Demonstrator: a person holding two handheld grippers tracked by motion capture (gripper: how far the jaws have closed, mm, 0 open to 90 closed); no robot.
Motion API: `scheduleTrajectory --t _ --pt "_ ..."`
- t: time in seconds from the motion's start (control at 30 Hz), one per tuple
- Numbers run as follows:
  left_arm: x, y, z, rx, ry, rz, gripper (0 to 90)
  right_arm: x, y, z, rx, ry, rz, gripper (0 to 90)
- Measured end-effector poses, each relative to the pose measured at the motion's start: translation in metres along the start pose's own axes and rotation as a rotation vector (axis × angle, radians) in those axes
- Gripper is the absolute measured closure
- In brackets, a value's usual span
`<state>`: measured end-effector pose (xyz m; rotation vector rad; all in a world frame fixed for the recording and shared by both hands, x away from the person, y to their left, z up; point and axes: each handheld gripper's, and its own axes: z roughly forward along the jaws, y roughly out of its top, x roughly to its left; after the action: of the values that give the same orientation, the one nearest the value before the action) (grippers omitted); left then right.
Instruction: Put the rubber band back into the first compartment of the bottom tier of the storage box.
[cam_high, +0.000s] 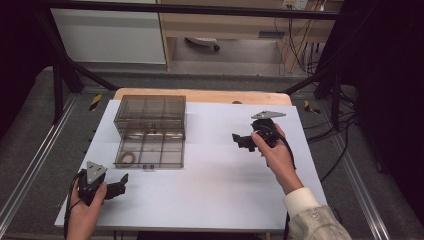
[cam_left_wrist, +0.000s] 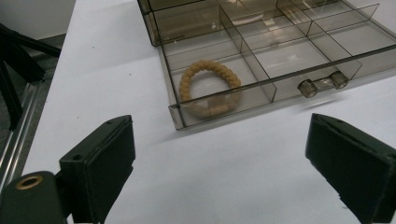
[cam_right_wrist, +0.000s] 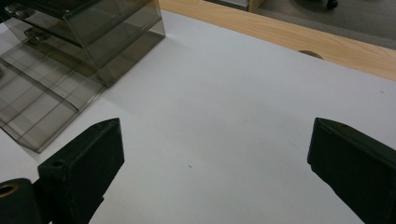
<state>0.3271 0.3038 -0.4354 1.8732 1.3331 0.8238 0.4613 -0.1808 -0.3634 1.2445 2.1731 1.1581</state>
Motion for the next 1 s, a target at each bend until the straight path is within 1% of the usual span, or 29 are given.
scheduleTrajectory --t 0.07,0.17,0.3,0.4,0.53,0.57,0.63,0.67,0.73,0.87,1.0 --pt "0.001 0.0 0.0 0.001 0.002 -0.002 8.1 -0.006 -0.004 -0.005 -0.008 -0.008 0.002 4.4" --pt "0.001 0.0 0.001 0.0 0.003 -0.003 8.2 -0.014 -0.012 -0.012 -0.012 -0.006 0.012 4.5" --pt "-0.001 0.001 0.001 -0.003 0.001 0.001 8.2 -0.021 -0.021 -0.019 -0.023 -0.02 0.01 4.5" --pt "-0.001 0.001 0.0 -0.005 -0.001 0.005 8.1 -0.027 -0.028 -0.026 -0.03 -0.018 0.026 4.5" --pt "-0.002 0.001 0.0 -0.007 -0.003 0.005 7.8 -0.033 -0.039 -0.036 -0.052 -0.012 0.044 4.4" --pt "-0.002 0.001 0.0 -0.007 -0.003 0.005 7.8 -0.034 -0.041 -0.038 -0.054 -0.016 0.043 4.5" --pt "-0.002 0.002 -0.001 -0.009 -0.007 0.005 7.8 -0.035 -0.048 -0.041 -0.06 -0.016 0.058 4.5" --pt "-0.002 0.002 -0.002 -0.018 -0.01 0.005 7.8 -0.035 -0.052 -0.043 -0.065 -0.012 0.066 4.5" --pt "-0.004 0.003 -0.002 -0.018 -0.014 0.007 7.8 -0.034 -0.06 -0.046 -0.067 -0.013 0.07 4.4" --pt "-0.005 0.003 -0.002 -0.022 -0.016 0.006 7.8 -0.032 -0.078 -0.051 -0.085 -0.005 0.105 4.5" --pt "-0.005 0.003 -0.004 -0.027 -0.023 -0.001 7.8 -0.03 -0.093 -0.053 -0.087 -0.002 0.113 4.9"
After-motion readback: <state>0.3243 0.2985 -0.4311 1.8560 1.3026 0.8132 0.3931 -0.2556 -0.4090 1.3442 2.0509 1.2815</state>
